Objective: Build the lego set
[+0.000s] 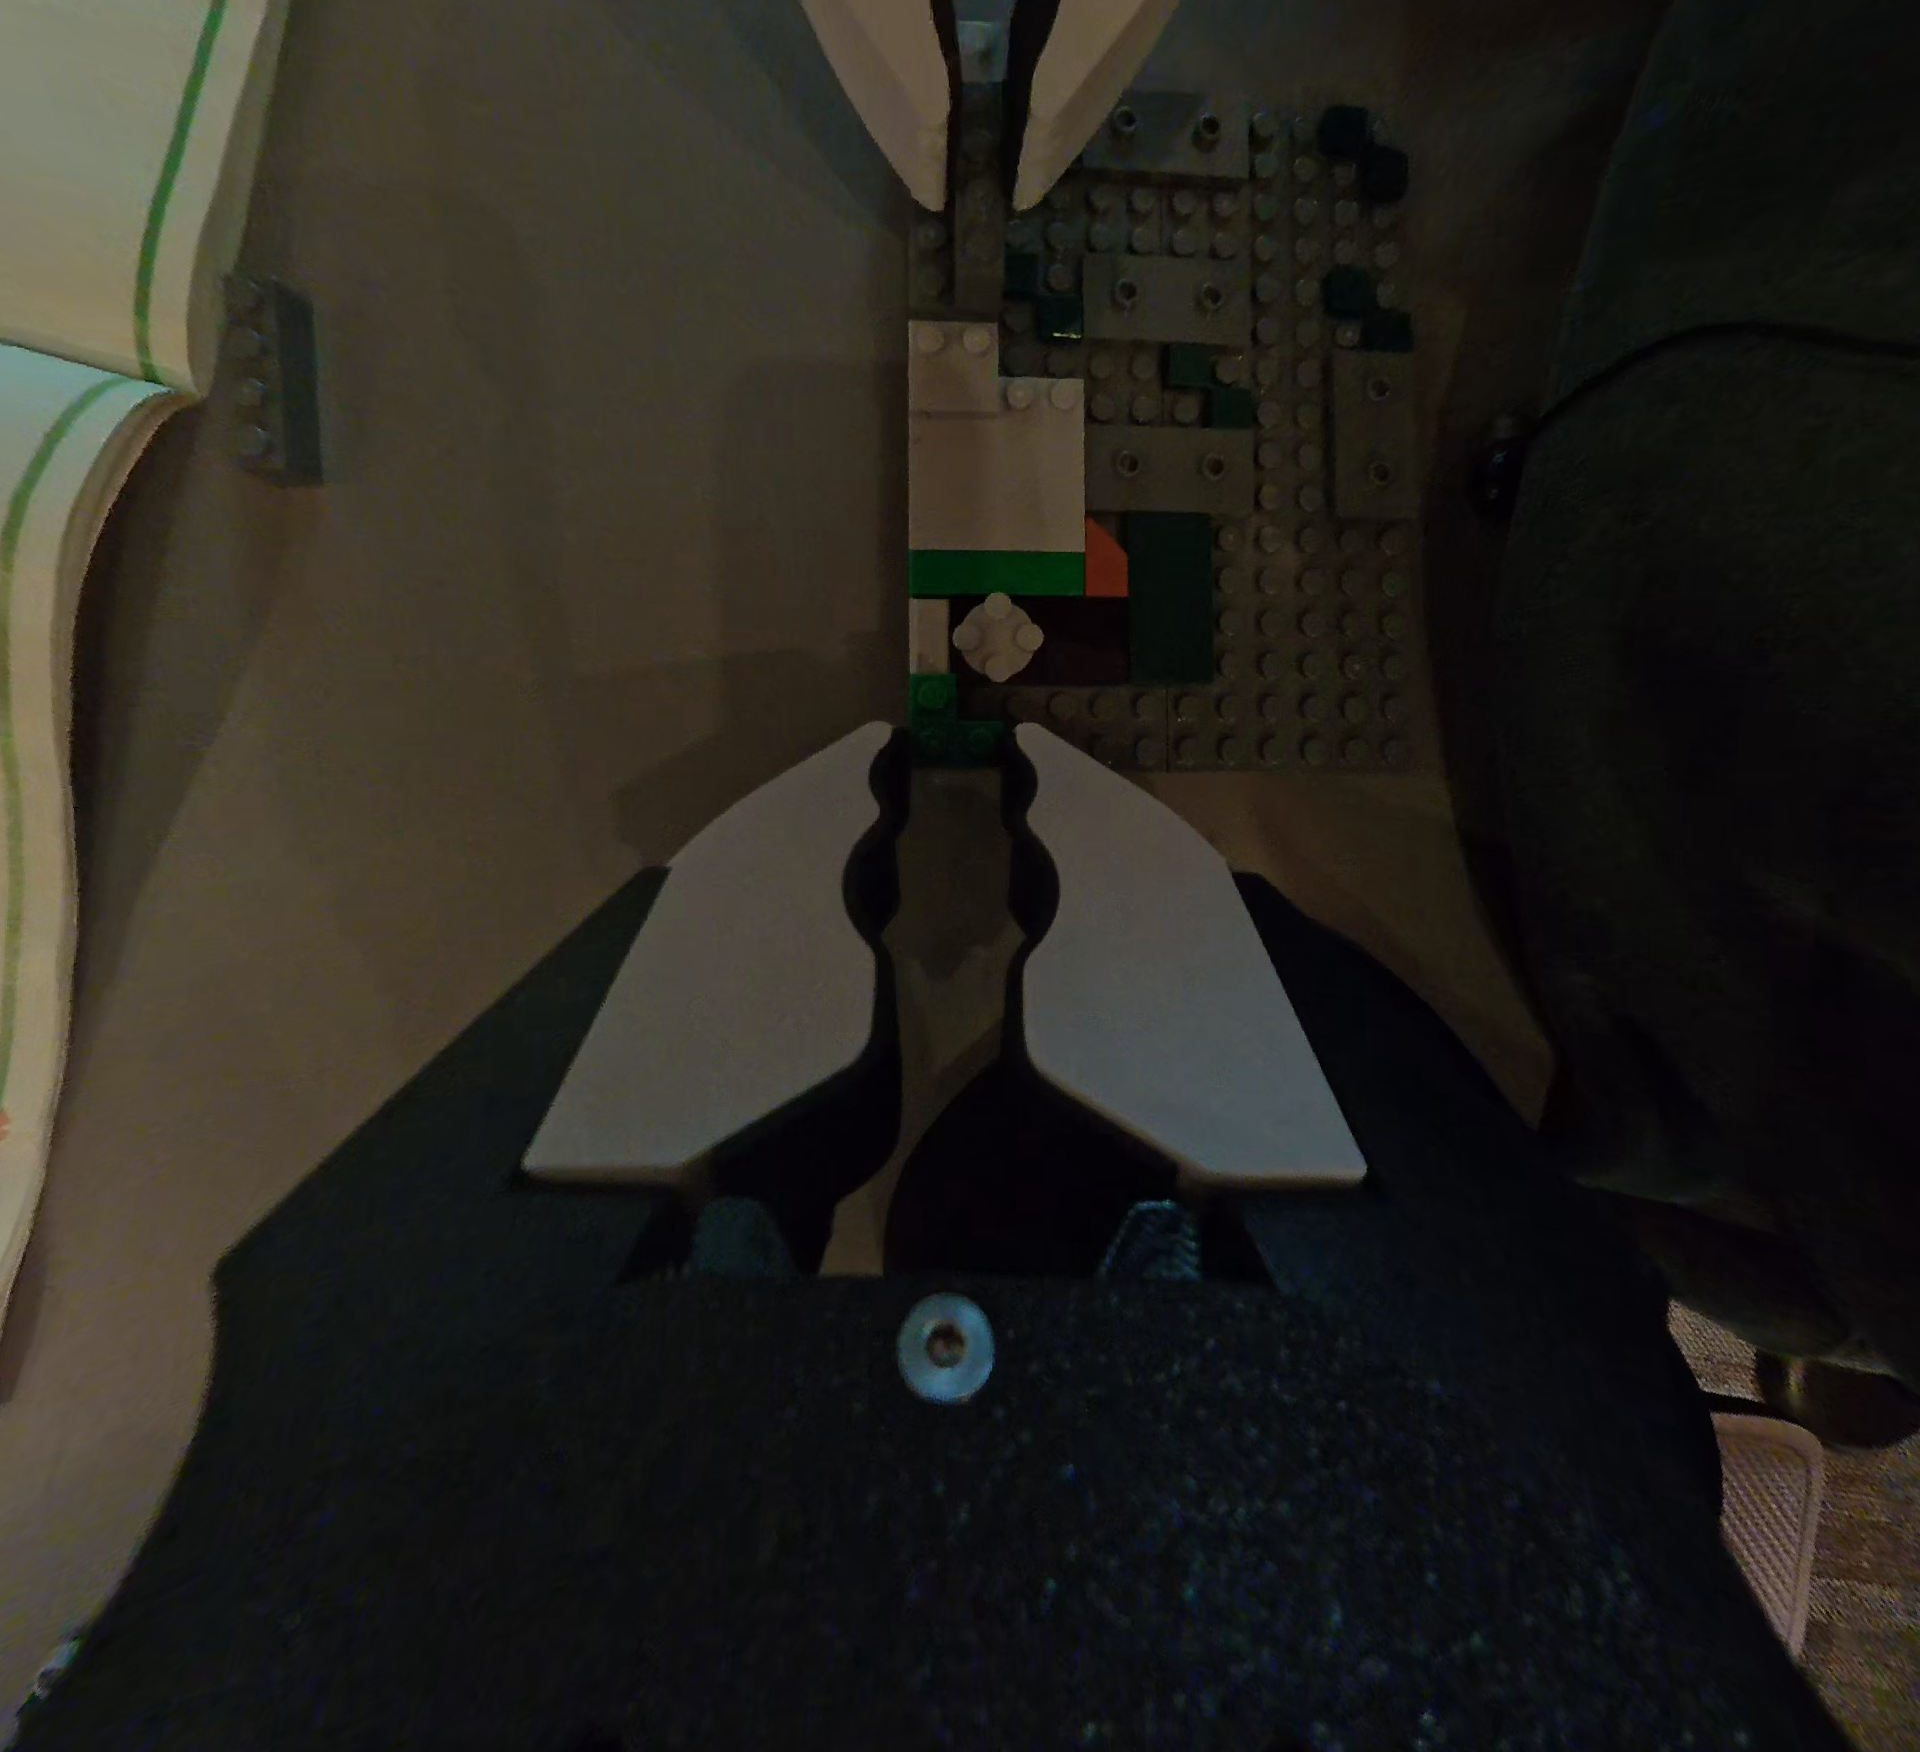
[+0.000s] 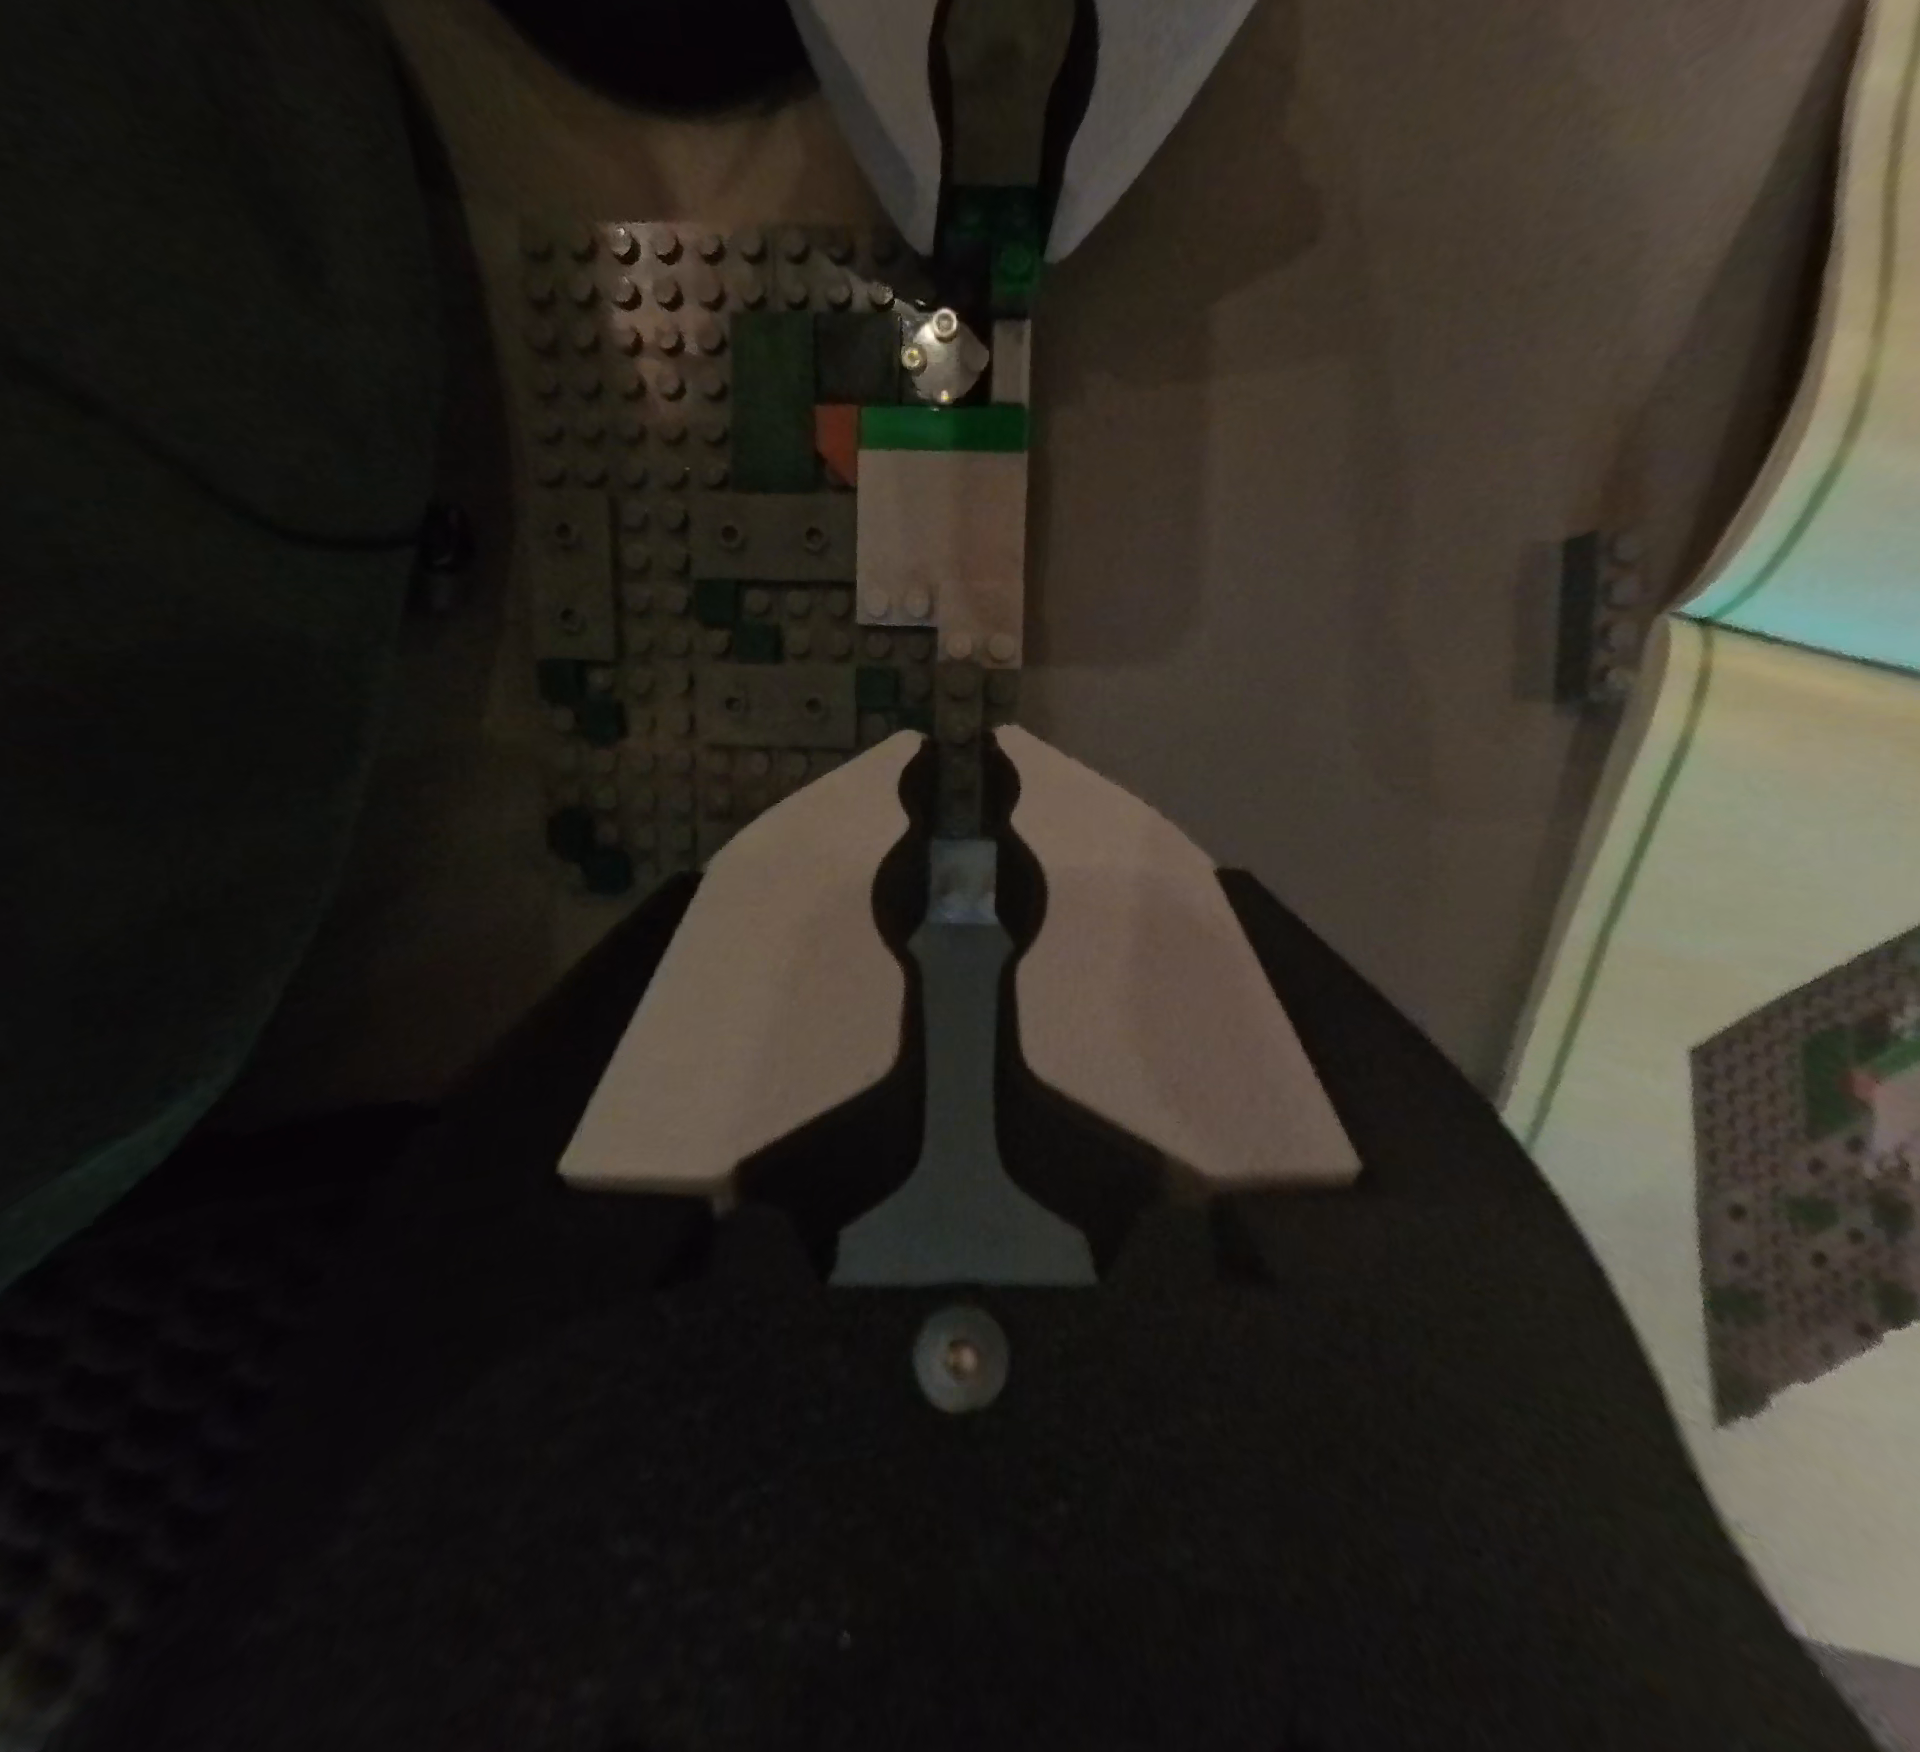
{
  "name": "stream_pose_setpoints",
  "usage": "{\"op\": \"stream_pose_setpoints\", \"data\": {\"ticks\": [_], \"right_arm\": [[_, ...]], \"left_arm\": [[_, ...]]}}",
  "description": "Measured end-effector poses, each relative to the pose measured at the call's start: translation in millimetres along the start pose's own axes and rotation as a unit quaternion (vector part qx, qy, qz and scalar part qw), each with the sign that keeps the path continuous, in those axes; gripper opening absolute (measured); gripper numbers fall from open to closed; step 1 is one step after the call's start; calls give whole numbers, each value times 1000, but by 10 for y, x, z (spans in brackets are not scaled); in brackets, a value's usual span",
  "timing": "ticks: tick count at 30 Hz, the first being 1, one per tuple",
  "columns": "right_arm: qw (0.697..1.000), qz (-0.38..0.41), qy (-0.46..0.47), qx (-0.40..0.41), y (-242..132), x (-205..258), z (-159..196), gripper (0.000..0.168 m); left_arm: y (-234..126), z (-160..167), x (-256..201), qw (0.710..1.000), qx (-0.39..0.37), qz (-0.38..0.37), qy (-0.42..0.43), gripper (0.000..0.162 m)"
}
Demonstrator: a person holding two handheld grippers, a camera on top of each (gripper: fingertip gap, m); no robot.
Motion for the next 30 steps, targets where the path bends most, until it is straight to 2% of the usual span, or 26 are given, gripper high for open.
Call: {"op": "stream_pose_setpoints", "data": {"ticks": [9,30], "right_arm": [[1000,2,30,7,3,17,9,7],[999,6,36,19,31,44,-2,10]], "left_arm": [[4,4,-4,1000,-2,2,1,17],[9,8,-6,1000,-11,5,8,17]]}}
Point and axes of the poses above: each gripper's, where its closed fingertips meet, y out along the fingers, z out of its underside, x = y × z across the jaws, the point moved 4 cm from there along -y, back along the fingers, and after that the axes turned 7 degrees about -z, right-handed, at the moved point
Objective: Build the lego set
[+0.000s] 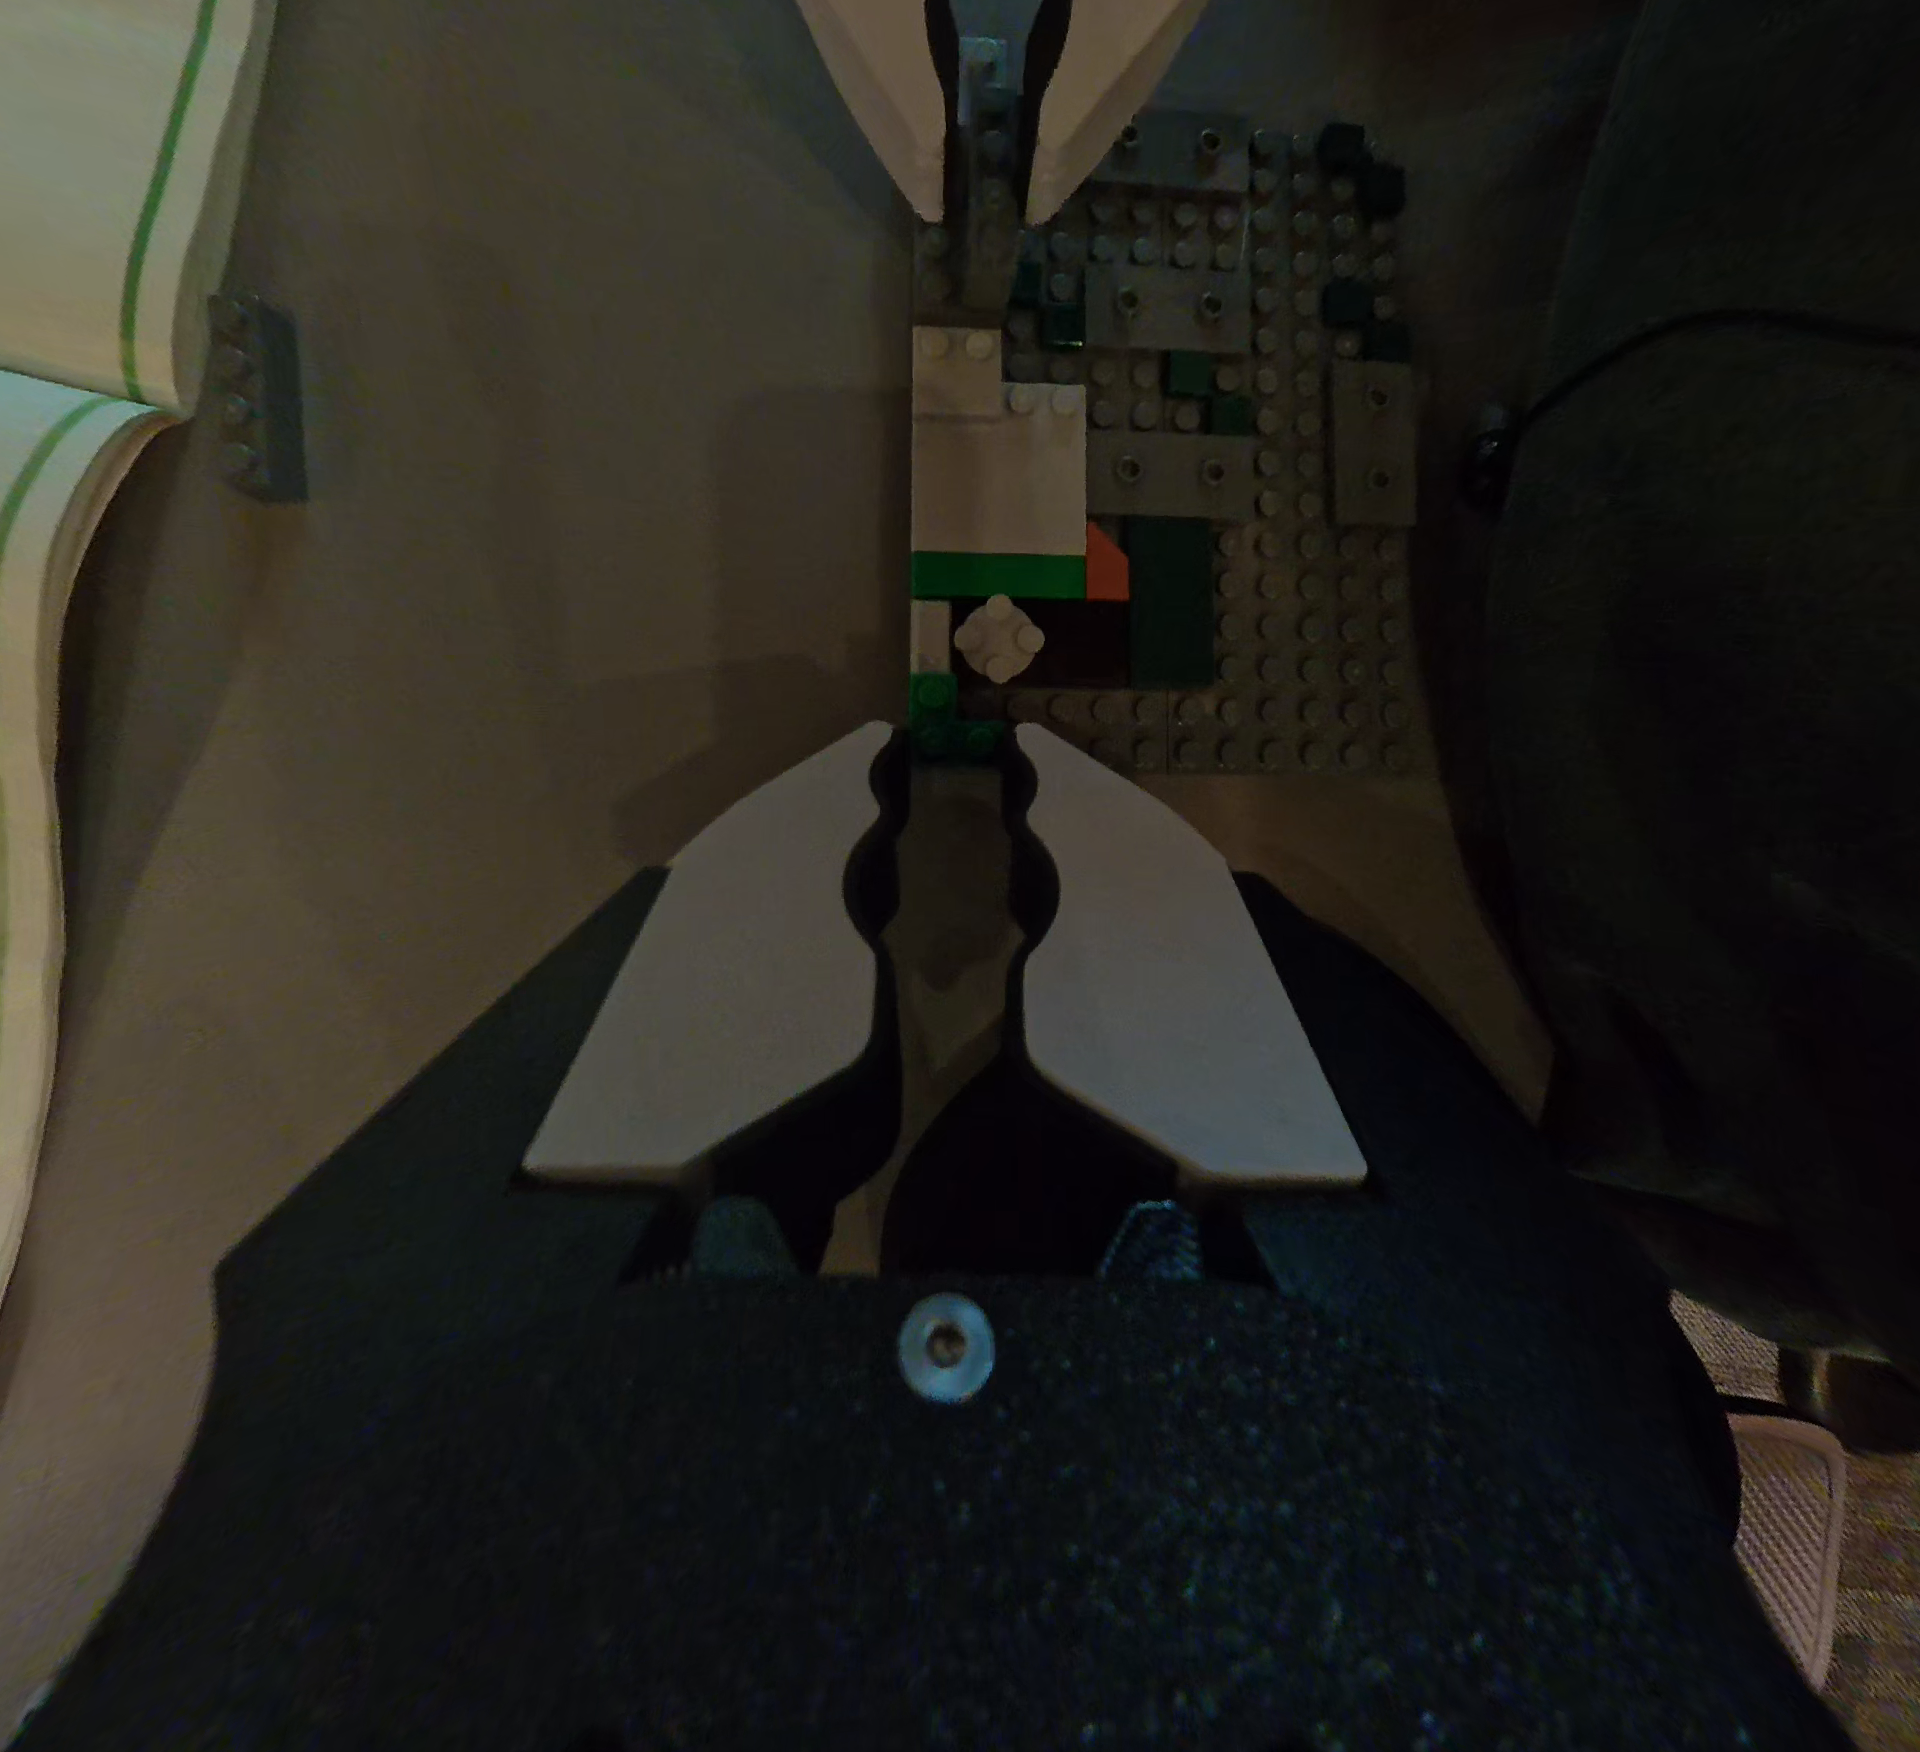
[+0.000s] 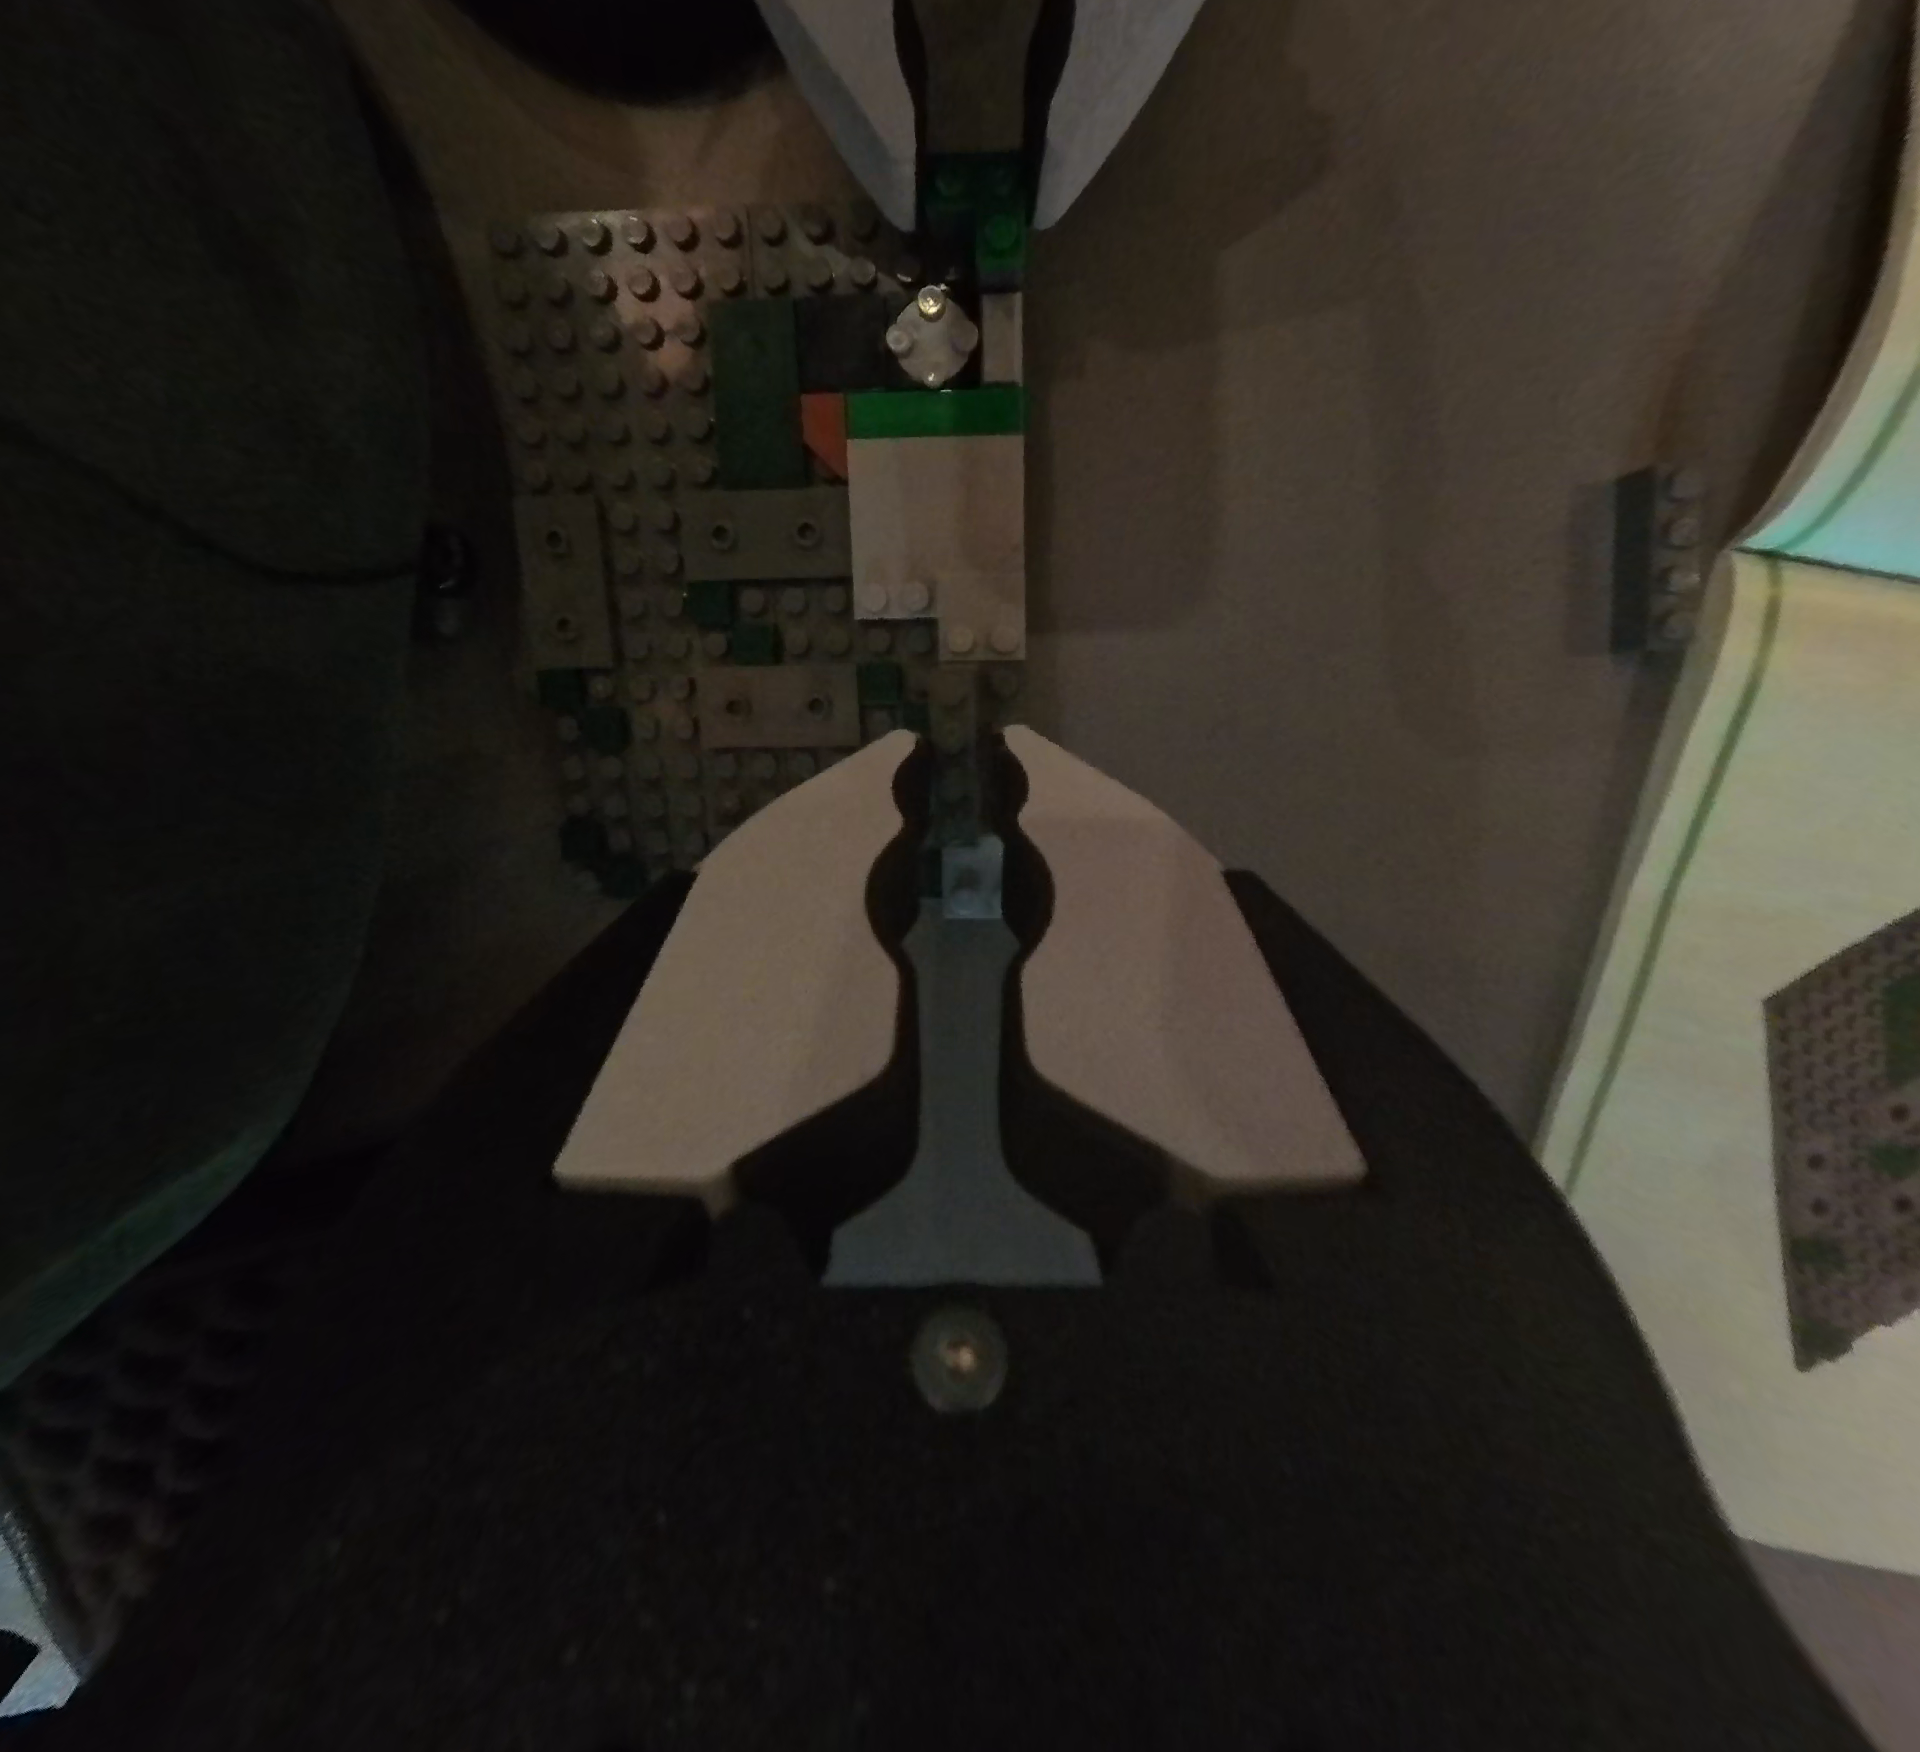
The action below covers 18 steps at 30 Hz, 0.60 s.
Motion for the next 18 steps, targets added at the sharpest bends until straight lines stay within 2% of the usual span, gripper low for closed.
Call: {"op": "stream_pose_setpoints", "data": {"ticks": [18], "right_arm": [[1000,10,-12,-12,-52,-19,-16,11]], "left_arm": [[16,5,-1,1000,5,2,-1,17]]}}
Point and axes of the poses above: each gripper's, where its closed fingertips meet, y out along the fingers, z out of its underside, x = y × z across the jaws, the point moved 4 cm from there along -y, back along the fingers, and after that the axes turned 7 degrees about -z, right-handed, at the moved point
